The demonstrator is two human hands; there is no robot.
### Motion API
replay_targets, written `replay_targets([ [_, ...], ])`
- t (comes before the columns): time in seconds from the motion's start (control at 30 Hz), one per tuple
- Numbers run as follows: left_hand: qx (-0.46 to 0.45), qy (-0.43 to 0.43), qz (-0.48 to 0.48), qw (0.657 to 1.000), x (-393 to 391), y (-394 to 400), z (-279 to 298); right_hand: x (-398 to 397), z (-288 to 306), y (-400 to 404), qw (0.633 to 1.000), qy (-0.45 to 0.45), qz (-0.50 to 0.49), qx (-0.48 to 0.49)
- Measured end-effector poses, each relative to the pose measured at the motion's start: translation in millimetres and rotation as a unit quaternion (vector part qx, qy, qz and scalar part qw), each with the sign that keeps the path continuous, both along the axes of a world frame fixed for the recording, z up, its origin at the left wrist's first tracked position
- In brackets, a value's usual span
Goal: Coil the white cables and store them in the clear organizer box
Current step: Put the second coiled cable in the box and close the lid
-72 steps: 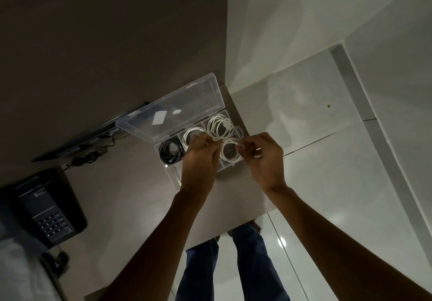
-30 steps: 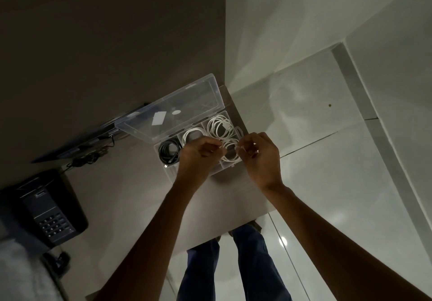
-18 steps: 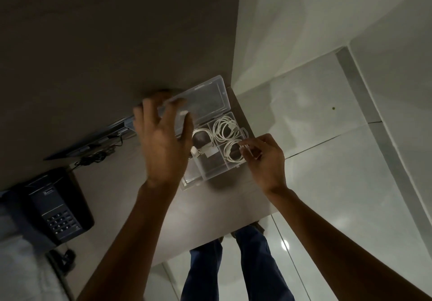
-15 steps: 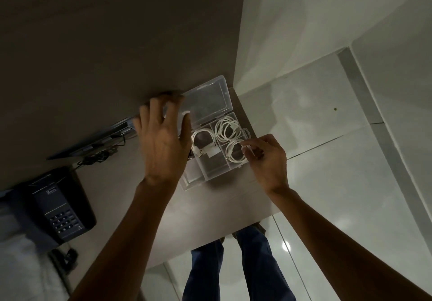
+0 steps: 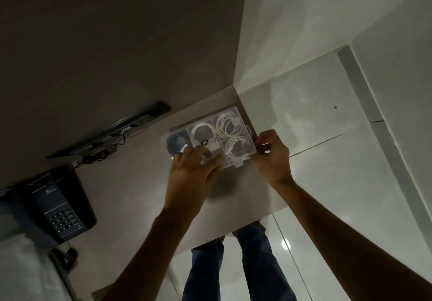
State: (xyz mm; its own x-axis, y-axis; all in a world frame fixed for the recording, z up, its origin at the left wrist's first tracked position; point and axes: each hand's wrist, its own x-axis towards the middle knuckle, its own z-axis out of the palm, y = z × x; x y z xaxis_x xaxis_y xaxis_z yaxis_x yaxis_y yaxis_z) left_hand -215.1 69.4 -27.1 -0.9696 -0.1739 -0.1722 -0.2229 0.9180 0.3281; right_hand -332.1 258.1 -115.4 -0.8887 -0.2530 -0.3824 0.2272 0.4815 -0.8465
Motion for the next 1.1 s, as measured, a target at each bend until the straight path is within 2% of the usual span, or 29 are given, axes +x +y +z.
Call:
replay_targets([
  [0.13, 0.024, 0.000, 0.020, 1.000, 13.4, 16.4, -32.4, -0.4, -5.1, 11.3, 1.000, 0.003, 0.027, 0.004],
  [0.3, 0.013, 0.013, -0.002, 1.000, 20.9, 15.5, -45.9, -6.2, -1.9, 33.3, 0.994, -0.019, 0.094, -0.052],
  [0.47, -0.011, -0.017, -0.019, 1.000, 23.8, 14.0, -44.8, -15.4, 4.7, 44.6, 0.979, -0.142, 0.130, -0.072],
  [0.53, -0.015, -0.029, -0.009, 0.999, 22.8, 16.5, -43.9, -18.8, 6.9, 46.3, 0.973, -0.158, 0.154, -0.064],
  [0.63, -0.016, -0.043, 0.011, 0.999, 22.4, 22.9, -44.9, -14.9, 12.1, 40.5, 0.975, -0.141, 0.158, -0.076],
  [0.77, -0.017, -0.066, 0.030, 0.997, 19.9, 27.3, -45.0, -4.1, 15.4, 24.9, 0.986, -0.067, 0.121, -0.088],
  [0.87, -0.015, -0.061, 0.014, 0.998, 17.0, 24.5, -40.6, -3.2, 15.4, 20.1, 0.989, -0.070, 0.095, -0.093],
  [1.0, 0.013, -0.047, -0.030, 0.998, 14.3, -3.9, -33.3, -4.7, 15.5, 18.0, 0.988, -0.049, 0.129, -0.076],
  [1.1, 0.015, -0.048, -0.033, 0.998, 18.0, -31.7, -30.4, -4.8, 15.5, 14.8, 0.986, 0.002, 0.165, -0.037],
])
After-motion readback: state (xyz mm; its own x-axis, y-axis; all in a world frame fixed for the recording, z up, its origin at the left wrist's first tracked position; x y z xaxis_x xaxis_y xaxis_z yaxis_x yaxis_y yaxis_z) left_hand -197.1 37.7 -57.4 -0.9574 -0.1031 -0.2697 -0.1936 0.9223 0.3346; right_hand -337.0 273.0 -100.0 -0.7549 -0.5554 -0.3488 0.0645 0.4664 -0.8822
